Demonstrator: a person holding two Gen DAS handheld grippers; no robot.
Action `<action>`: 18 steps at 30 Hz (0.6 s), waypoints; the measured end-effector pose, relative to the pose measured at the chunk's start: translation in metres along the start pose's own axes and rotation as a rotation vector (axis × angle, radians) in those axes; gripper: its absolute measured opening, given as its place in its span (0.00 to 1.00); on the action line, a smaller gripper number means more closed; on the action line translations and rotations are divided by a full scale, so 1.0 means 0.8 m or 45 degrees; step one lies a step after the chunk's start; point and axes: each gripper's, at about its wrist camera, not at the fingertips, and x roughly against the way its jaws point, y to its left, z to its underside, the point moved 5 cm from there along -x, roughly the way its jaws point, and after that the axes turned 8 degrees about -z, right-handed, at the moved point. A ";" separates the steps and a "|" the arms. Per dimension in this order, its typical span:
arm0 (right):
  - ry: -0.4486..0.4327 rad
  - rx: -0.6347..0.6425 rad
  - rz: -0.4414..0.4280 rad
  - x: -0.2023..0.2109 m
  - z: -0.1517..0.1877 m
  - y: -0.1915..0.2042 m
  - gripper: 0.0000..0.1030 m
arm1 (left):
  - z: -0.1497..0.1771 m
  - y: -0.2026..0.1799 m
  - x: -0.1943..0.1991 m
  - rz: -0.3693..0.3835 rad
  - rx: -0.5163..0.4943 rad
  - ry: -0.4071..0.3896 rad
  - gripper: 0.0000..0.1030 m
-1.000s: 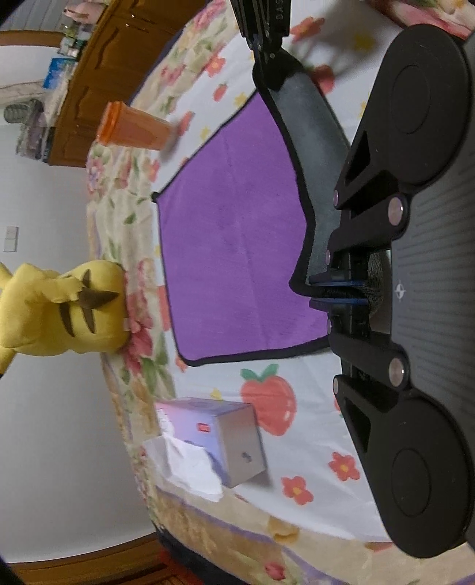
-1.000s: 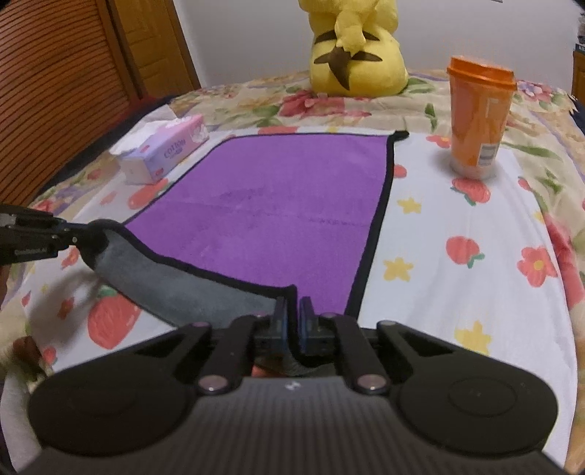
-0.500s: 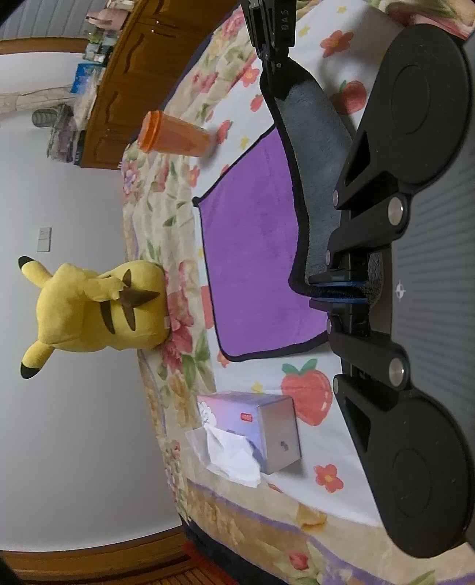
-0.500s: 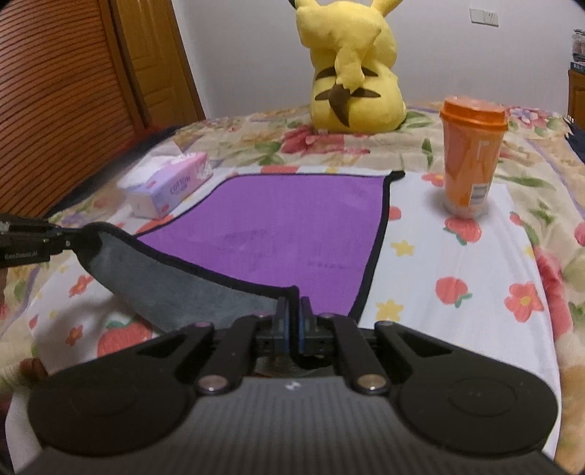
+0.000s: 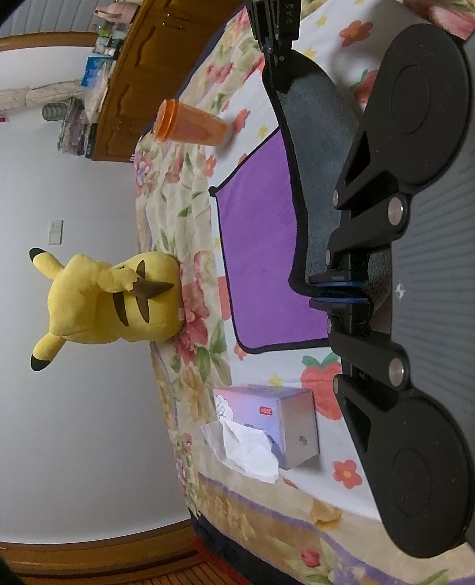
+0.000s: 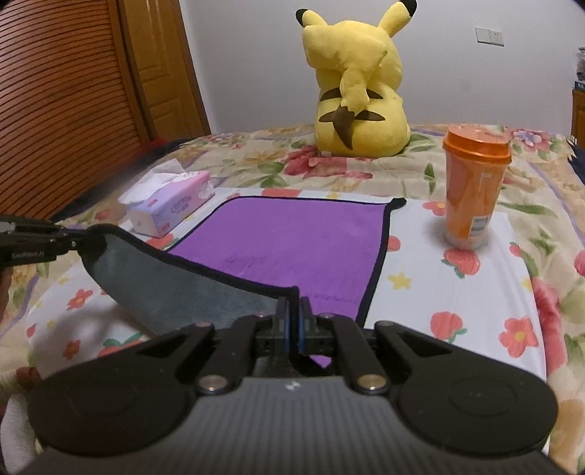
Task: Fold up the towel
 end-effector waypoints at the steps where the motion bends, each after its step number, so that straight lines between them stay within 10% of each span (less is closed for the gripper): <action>1: -0.002 0.004 0.003 -0.001 -0.001 -0.001 0.05 | -0.001 0.001 -0.001 -0.001 0.001 -0.004 0.08; 18: 0.005 0.071 0.024 -0.031 -0.013 -0.017 0.05 | -0.012 0.002 -0.033 -0.011 -0.025 -0.024 0.08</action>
